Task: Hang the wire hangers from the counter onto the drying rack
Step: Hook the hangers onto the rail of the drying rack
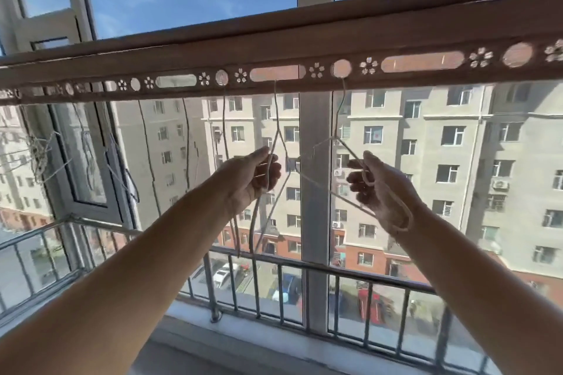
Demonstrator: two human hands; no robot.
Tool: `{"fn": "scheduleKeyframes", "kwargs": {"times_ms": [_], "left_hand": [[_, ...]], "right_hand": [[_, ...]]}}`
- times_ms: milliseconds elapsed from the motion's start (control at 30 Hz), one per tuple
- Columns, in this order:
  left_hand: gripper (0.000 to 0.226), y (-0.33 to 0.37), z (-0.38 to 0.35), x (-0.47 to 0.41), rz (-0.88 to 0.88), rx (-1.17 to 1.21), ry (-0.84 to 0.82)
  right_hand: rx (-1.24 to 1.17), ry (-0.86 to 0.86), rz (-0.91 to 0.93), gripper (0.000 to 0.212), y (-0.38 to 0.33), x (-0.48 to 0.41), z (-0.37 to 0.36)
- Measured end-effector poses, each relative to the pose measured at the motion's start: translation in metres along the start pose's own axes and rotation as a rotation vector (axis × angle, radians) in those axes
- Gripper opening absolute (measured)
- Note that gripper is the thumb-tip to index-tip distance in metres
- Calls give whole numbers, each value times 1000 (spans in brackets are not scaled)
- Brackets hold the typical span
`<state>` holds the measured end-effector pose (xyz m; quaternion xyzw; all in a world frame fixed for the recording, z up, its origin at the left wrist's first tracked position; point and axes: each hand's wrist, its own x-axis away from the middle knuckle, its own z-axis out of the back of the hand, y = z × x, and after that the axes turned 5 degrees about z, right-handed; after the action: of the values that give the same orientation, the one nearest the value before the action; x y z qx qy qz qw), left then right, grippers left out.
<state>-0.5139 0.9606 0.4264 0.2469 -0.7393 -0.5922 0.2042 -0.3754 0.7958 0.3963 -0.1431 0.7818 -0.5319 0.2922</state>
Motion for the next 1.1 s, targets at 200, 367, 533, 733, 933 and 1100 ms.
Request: {"fn": "scheduleKeyframes", "kwargs": {"times_ms": [200,367,533,733,933,1100], "left_hand": [[24,-32,39,16,20,-2,6],[23,-76,64,40,114,64,-61],[26,-134,58,69,244,26,-110],[42,-195,14,94,322,-162,-340],[49,-225,-65,112,334,-251,-589],[53,-247,-151,138,372,-264,-774]], "right_hand": [[77,150,-106,26,39,38,27],[73,113,-197,23,69,76,36],[127,115,-236,21,97,110,48],[249,183,-223,15,110,140,86],[353,299,-179,21,96,178,160],[375,468,-150,54,65,217,243]]}}
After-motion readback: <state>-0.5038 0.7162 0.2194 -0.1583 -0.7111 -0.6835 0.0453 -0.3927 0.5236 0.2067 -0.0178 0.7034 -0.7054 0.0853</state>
